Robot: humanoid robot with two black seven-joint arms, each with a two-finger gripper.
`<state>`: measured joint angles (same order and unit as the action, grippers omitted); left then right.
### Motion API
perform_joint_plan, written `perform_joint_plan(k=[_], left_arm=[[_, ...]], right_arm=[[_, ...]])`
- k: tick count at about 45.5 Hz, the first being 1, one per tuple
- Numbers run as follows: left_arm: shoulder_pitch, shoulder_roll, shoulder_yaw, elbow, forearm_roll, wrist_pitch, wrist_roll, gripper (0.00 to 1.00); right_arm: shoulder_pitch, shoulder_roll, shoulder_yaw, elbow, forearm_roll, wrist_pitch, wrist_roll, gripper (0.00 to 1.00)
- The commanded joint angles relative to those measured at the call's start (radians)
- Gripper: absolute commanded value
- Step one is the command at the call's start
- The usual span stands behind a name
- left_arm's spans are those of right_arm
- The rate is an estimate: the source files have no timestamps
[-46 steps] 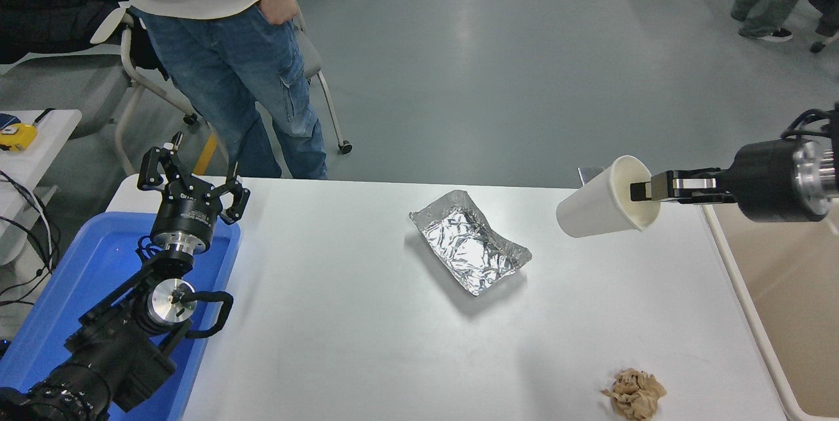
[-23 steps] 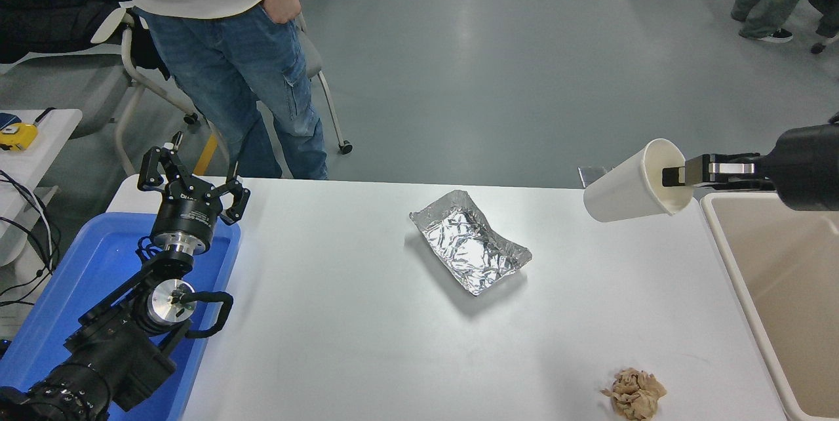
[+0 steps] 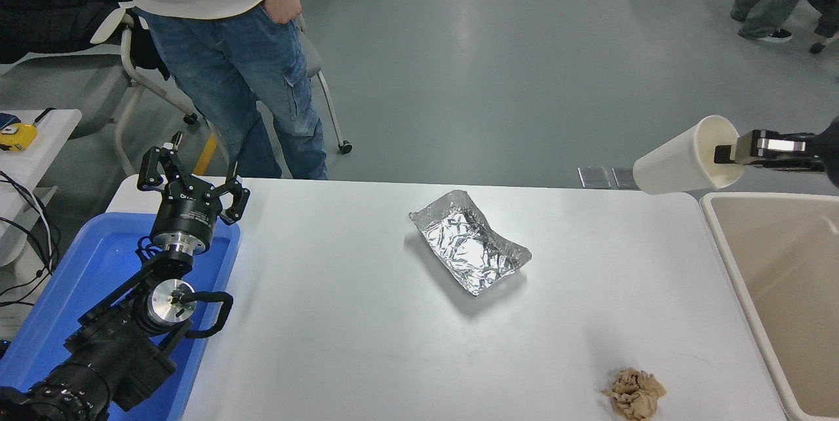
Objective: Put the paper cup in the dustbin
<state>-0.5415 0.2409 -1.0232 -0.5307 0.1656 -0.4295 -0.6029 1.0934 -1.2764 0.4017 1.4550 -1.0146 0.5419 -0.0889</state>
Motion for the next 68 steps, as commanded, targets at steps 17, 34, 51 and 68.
perform_joint_plan(k=[17, 34, 51, 68], left_arm=[[0.000, 0.000, 0.000, 0.000, 0.000, 0.000, 0.000, 1.00], [0.000, 0.000, 0.000, 0.000, 0.000, 0.000, 0.000, 1.00], [0.000, 0.000, 0.000, 0.000, 0.000, 0.000, 0.000, 1.00], [0.000, 0.000, 0.000, 0.000, 0.000, 0.000, 0.000, 1.00]], right_arm=[[-0.190, 0.043, -0.011, -0.439, 0.272, -0.172, 0.124, 0.00], [-0.423, 0.225, 0.003, -0.740, 0.527, -0.303, 0.189, 0.00], [-0.494, 0.580, 0.003, -1.291, 0.631, -0.321, 0.268, 0.00], [-0.543, 0.807, -0.003, -1.539, 0.787, -0.505, 0.256, 0.00]])
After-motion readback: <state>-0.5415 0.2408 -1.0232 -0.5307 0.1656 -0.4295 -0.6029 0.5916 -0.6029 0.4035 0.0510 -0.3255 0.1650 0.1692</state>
